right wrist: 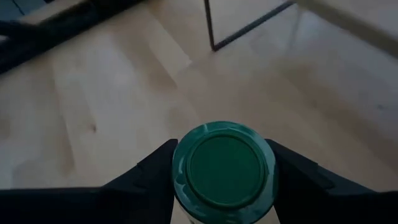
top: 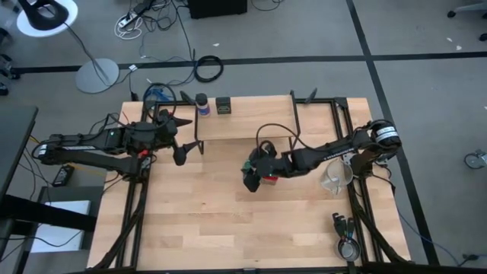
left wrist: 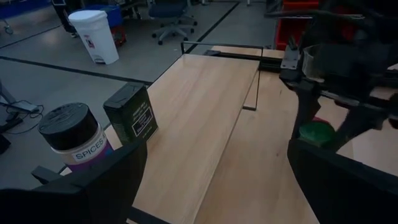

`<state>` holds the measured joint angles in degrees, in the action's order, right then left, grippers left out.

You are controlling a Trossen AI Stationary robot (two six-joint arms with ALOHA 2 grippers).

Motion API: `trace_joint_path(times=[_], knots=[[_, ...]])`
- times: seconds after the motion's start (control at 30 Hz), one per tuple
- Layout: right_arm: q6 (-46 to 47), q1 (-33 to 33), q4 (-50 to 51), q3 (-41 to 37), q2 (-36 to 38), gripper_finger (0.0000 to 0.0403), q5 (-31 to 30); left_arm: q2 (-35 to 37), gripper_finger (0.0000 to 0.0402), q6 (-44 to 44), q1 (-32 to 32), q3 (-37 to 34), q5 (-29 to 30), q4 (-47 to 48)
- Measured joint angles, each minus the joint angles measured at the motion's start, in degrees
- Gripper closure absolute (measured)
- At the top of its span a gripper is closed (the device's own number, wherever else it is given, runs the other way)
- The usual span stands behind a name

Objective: Shelf spices
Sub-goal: Remove the green seasoning bottle from the shelf

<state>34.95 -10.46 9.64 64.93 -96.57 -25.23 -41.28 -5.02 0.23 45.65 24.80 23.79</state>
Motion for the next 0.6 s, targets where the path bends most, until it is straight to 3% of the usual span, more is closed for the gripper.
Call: trace_joint_path(times=[0.37, 0.6], knots=[[-3.2, -0.8, -0.6, -3.1, 0.0, 0.0202, 1.0, 0.0, 0.0008, 0.0, 0.0, 0.0, 0.0, -0.2], [-6.9, -0.8, -2.8, -3.6, -3.9, 0.0202, 2.8, 0.0, 0.0008, 0.0, 0.0, 0.0, 0.0, -0.2]])
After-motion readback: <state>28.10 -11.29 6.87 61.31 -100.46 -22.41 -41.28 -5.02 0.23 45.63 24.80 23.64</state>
